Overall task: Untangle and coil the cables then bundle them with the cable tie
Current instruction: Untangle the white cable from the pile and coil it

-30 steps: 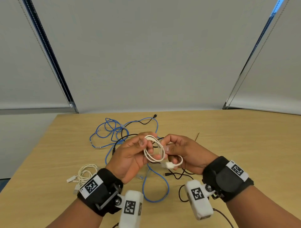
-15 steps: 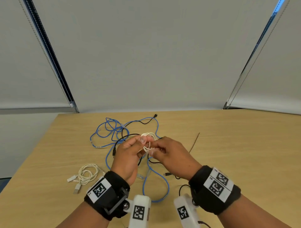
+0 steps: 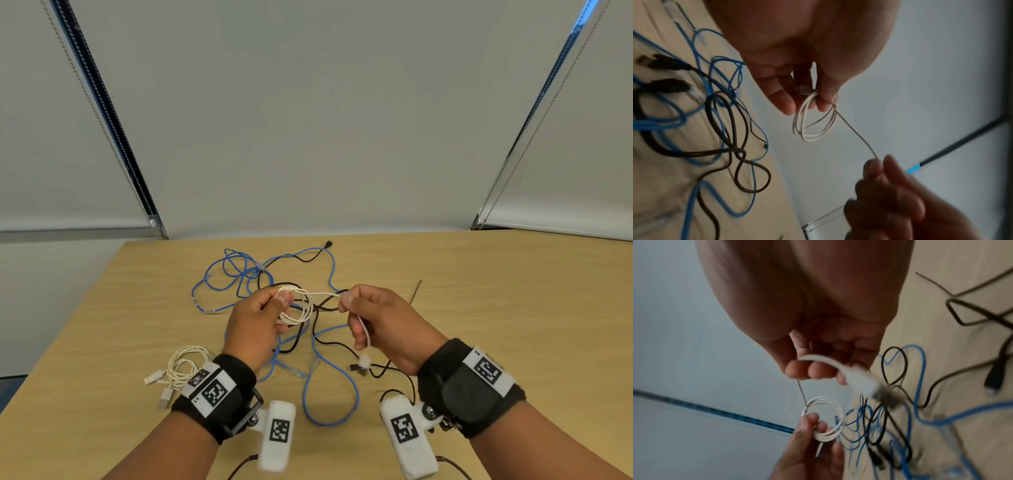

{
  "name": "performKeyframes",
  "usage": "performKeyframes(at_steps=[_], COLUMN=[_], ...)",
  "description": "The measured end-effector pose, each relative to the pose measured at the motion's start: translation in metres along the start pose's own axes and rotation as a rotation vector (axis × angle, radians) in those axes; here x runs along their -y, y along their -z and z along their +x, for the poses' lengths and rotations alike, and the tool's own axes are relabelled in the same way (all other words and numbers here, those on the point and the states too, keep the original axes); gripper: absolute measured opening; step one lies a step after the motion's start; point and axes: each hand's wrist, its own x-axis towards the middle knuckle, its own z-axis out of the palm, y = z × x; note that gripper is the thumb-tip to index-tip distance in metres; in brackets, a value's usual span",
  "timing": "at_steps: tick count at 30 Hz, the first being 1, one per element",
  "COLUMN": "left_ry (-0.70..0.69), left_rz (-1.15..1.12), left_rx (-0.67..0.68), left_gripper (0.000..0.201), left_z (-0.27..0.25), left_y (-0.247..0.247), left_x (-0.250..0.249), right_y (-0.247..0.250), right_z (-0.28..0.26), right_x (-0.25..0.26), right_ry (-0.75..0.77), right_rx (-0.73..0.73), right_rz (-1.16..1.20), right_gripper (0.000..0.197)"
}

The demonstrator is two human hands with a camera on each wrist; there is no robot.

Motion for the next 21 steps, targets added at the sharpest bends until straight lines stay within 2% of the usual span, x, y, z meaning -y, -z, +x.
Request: performKeyframes(at_steps=[2,4,5,6,11,14,18,20,21], left_ry=[0.033,0.096,0.136,0.168,0.256,0.278,0.263,0.252,0.237], left_rz=[-0.021,-0.156,-0.241,-0.306,-0.305,-0.391,-0.597,-0.596,-0.576], left_rx=[-0.021,0.016,0.050,0.084,0.217,0.178,0.134,0.074,0.053], left_gripper=[0.026,0.024,0.024,0.023,0.024,0.024,0.021,0.018,0.018], left_z=[0.002,0.000,-0.002,-0.005,-0.012,-0.013,-0.013,-0.013,-0.012], left_y=[0.003,0.001,-0.001,-0.004,-0.016,-0.017,-0.020,-0.023,-0.024], left_x=[0.001,0.000,-0.001,-0.002,-0.002,0.000,-0.002,-0.002,-0.002], right_y=[0.002,0.002,0.001,0.000,-0.005,-0.006,-0.009,-0.011,-0.012], right_z=[0.000,0.002,0.002,0.003,0.008,0.010,0.009,0.008,0.008], right_x=[-0.003,-0.006,-0.008,-0.009,-0.017,-0.019,-0.025,-0.027,-0.027], right_ry=[0.055,0.136,0.161,0.173,0.178,0.164,0.009,-0.011,0.023], right_rx=[-0.035,-0.068,-0.093,-0.122,-0.212,-0.162,-0.076,-0.116,-0.186], right_rz=[-0.277,-0.652,-0.786,-0.824,-0.481,-0.299,-0.062,-0.049,-0.106], right_gripper=[0.016,0.011,0.010,0.011,0.017,0.020,0.014,0.013,0.012])
